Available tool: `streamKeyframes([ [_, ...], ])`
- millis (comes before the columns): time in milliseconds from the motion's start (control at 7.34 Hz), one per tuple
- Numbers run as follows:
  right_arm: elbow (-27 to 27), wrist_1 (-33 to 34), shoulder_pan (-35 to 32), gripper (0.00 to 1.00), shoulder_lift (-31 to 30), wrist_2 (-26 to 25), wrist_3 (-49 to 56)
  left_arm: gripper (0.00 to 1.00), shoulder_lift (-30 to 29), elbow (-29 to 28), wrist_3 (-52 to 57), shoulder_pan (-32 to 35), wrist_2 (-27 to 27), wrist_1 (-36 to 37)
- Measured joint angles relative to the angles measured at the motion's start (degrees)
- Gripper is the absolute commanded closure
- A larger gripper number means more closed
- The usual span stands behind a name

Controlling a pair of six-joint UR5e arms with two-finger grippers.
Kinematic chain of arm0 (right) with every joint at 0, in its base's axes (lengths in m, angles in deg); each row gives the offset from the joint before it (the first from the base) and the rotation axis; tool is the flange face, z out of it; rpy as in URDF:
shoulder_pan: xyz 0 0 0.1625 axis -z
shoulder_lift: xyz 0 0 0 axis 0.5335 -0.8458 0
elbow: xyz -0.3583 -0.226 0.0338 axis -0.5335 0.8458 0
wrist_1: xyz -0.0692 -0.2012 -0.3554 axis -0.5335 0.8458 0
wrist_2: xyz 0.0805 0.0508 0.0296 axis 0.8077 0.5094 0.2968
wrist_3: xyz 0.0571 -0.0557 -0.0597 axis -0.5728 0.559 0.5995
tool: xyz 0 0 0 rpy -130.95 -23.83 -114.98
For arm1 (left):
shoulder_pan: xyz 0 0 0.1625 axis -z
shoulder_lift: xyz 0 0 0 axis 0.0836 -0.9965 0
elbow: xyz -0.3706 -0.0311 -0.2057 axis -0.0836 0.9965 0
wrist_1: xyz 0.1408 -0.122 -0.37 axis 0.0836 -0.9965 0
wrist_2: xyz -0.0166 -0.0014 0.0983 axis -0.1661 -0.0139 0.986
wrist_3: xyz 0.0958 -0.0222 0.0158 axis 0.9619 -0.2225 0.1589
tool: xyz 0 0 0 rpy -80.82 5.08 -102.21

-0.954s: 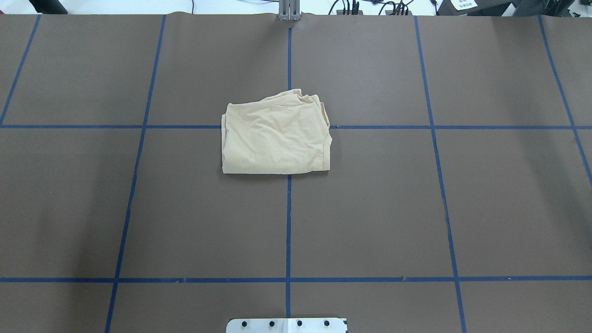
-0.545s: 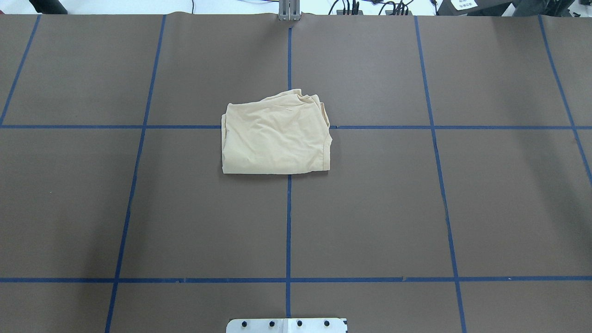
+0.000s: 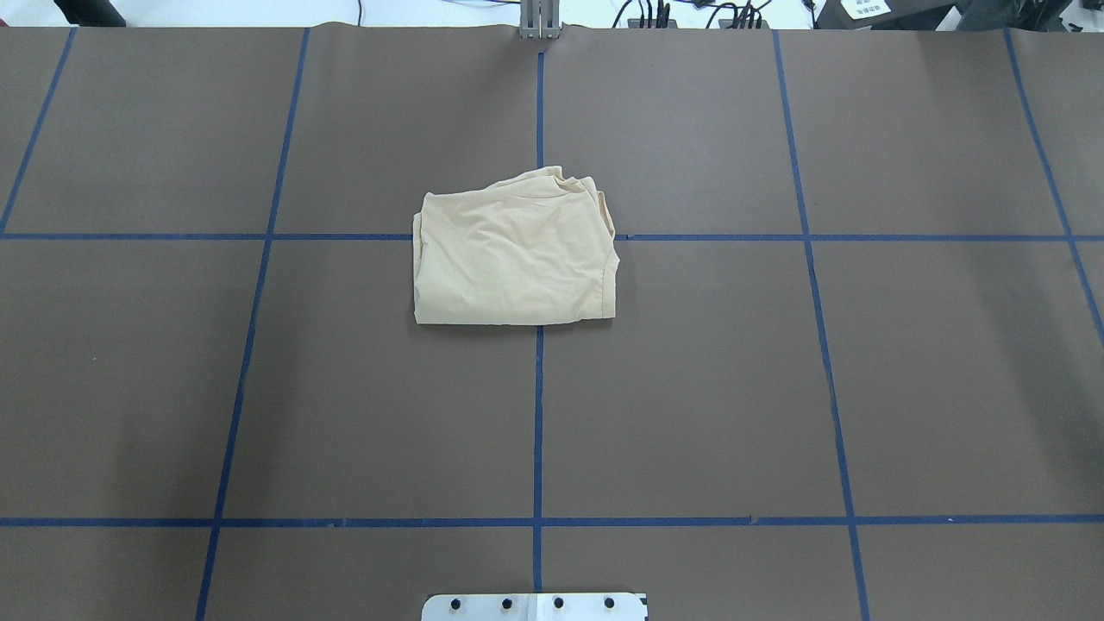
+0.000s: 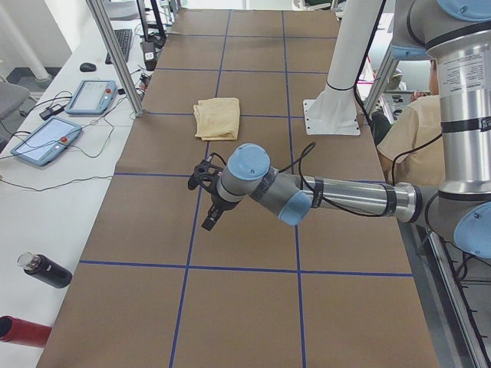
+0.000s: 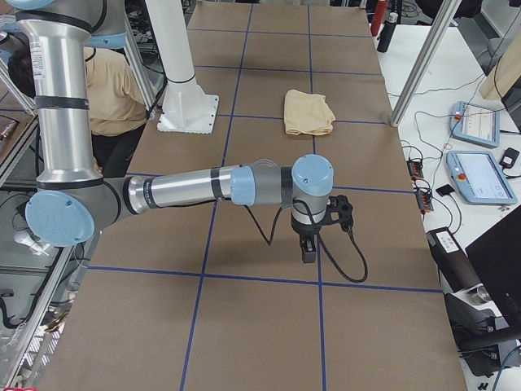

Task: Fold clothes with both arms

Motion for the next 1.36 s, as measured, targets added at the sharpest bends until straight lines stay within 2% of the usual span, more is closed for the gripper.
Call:
streamKeyframes([
  [409, -2.0, -1.0, 1.2, 0.00, -2.7, -0.2, 0.1, 0.00, 2.6, 2.6, 0.2, 0.1, 0.1, 0.1],
  [817, -3.1, -0.8, 1.6, 0.00, -4.8, -0.3, 0.2, 0.00, 4.3, 2.4, 0.1, 0.2, -0.1, 0.4],
  [1362, -4.3, -0.8, 1.7, 0.00, -5.2, -0.2, 0.2, 0.00, 4.7, 2.9, 0.2, 0.2, 2.6, 0.4],
])
